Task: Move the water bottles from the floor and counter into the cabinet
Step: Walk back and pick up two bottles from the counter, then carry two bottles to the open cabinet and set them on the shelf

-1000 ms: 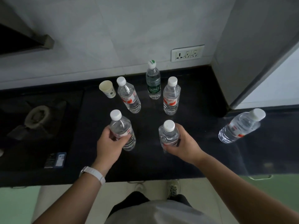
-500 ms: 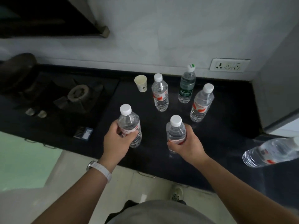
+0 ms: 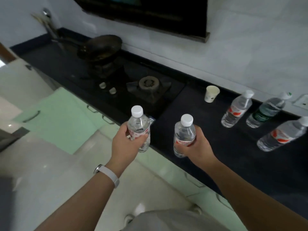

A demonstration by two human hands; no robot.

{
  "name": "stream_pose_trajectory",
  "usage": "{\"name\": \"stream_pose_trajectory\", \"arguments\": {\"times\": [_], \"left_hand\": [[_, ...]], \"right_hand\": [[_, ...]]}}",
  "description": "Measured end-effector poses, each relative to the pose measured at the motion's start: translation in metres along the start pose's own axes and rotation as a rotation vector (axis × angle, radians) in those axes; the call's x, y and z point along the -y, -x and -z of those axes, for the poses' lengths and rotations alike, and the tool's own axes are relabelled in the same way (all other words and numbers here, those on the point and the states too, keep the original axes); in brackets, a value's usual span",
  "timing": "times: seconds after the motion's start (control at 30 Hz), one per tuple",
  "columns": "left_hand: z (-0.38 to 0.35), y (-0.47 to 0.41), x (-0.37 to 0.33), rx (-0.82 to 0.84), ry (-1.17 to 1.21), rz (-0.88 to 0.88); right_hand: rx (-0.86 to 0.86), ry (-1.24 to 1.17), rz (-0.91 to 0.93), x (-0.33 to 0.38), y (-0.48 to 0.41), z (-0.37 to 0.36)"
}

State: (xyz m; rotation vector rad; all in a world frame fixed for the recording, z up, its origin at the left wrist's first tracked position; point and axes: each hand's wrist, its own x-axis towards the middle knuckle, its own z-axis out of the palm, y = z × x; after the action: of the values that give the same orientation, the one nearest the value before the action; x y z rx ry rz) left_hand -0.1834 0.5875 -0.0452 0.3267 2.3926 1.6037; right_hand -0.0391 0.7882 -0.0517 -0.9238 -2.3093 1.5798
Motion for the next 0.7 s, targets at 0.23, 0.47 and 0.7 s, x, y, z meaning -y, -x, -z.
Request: {"name": "stream_pose_trajectory", "arguments": {"times": [0.23,0.47,0.7], "left_hand": [[0.129,-0.007,0.052,-0.152,0.07,0.033],[0.236,-0.003,0.096,-0.347,0.085,0.088],[0.299,0.003,0.12,-0.555,0.095,0.164]], "right_hand": [[0.093,-0.002,0.076,0.061,-0.001,-0.131],[0.197,0.016,0.162,0.116,0.003,-0.237],[0.385,0.044,0.261,0.152,-0.01,-0.303]]}}
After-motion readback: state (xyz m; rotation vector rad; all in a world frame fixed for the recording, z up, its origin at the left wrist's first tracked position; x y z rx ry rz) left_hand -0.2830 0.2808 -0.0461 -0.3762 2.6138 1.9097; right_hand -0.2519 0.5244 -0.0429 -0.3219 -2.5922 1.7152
